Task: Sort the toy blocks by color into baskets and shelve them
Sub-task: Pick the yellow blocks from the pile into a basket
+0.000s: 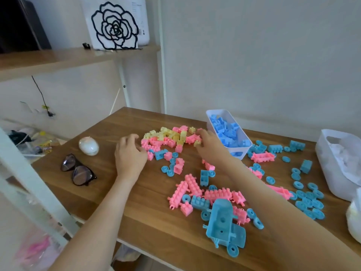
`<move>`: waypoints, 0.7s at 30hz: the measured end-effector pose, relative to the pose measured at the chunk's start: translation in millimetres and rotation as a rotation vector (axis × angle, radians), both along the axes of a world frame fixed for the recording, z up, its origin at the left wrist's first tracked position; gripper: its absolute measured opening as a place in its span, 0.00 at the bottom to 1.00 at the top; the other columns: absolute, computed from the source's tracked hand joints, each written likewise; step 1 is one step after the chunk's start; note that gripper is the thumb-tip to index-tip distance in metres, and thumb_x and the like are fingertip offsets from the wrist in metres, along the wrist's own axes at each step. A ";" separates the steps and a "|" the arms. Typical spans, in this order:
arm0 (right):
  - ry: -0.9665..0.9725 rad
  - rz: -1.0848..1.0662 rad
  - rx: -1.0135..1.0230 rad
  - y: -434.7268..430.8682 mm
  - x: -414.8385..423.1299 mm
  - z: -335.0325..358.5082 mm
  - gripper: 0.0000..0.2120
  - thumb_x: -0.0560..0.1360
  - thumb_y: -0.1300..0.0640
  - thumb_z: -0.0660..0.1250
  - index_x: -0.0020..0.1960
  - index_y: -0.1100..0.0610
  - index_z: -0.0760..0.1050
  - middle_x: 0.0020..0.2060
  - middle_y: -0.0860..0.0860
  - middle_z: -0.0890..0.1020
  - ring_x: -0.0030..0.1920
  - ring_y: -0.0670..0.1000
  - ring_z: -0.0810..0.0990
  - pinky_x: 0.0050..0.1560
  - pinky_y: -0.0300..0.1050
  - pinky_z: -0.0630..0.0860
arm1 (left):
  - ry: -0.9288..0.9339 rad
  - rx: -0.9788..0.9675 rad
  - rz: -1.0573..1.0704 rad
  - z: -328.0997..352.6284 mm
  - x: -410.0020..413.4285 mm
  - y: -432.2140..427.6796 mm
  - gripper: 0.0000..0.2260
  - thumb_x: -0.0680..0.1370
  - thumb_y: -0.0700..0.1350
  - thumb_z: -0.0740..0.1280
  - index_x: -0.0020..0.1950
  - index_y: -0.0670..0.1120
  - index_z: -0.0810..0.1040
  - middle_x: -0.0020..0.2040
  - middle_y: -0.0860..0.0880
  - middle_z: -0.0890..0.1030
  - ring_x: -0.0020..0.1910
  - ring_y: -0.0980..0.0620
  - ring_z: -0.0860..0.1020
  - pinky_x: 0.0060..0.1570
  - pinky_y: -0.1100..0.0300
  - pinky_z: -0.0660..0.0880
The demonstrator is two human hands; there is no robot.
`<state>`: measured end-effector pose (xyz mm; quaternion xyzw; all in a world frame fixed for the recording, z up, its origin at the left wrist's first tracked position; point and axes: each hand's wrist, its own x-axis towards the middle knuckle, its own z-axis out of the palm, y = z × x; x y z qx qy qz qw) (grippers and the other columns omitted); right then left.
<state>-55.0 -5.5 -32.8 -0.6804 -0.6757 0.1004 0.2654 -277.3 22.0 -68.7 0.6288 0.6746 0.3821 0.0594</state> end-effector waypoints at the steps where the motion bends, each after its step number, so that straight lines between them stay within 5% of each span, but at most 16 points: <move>1: -0.021 -0.025 -0.030 7.0 -1.0 -3.5 0.22 0.78 0.62 0.57 0.72 0.57 0.62 0.70 0.54 0.67 0.69 0.55 0.66 0.67 0.50 0.66 | 0.017 -0.054 -0.047 -2.5 -0.3 6.8 0.20 0.77 0.41 0.63 0.69 0.49 0.69 0.68 0.45 0.70 0.67 0.45 0.67 0.66 0.49 0.67; 8: -0.091 -0.085 -0.056 29.7 -8.2 -34.0 0.19 0.77 0.62 0.59 0.68 0.57 0.66 0.65 0.55 0.69 0.64 0.54 0.70 0.62 0.46 0.70 | 0.254 -0.235 -0.163 -11.6 -0.4 26.6 0.20 0.82 0.52 0.52 0.74 0.57 0.62 0.77 0.53 0.59 0.75 0.50 0.58 0.74 0.45 0.49; 12: -0.080 -0.071 -0.024 33.9 -9.9 -32.9 0.15 0.78 0.57 0.61 0.64 0.57 0.68 0.60 0.53 0.73 0.59 0.51 0.74 0.58 0.44 0.72 | 0.235 -0.228 -0.246 -11.3 3.1 26.2 0.20 0.81 0.55 0.54 0.73 0.55 0.65 0.75 0.53 0.64 0.73 0.51 0.62 0.74 0.48 0.55; 16: -0.138 -0.022 -0.082 37.5 -11.4 -32.1 0.11 0.76 0.55 0.64 0.58 0.56 0.70 0.56 0.52 0.76 0.52 0.50 0.75 0.51 0.40 0.72 | 0.124 -0.128 -0.214 -9.2 2.5 21.8 0.12 0.80 0.51 0.60 0.61 0.50 0.74 0.62 0.51 0.74 0.59 0.53 0.73 0.59 0.56 0.73; 21: 0.188 -0.047 0.075 35.7 -16.3 -22.7 0.08 0.76 0.62 0.61 0.54 0.55 0.67 0.46 0.49 0.75 0.40 0.45 0.74 0.35 0.32 0.67 | 0.235 -0.080 -0.144 -6.1 5.3 17.7 0.08 0.80 0.46 0.59 0.53 0.45 0.75 0.51 0.49 0.77 0.46 0.57 0.71 0.42 0.64 0.69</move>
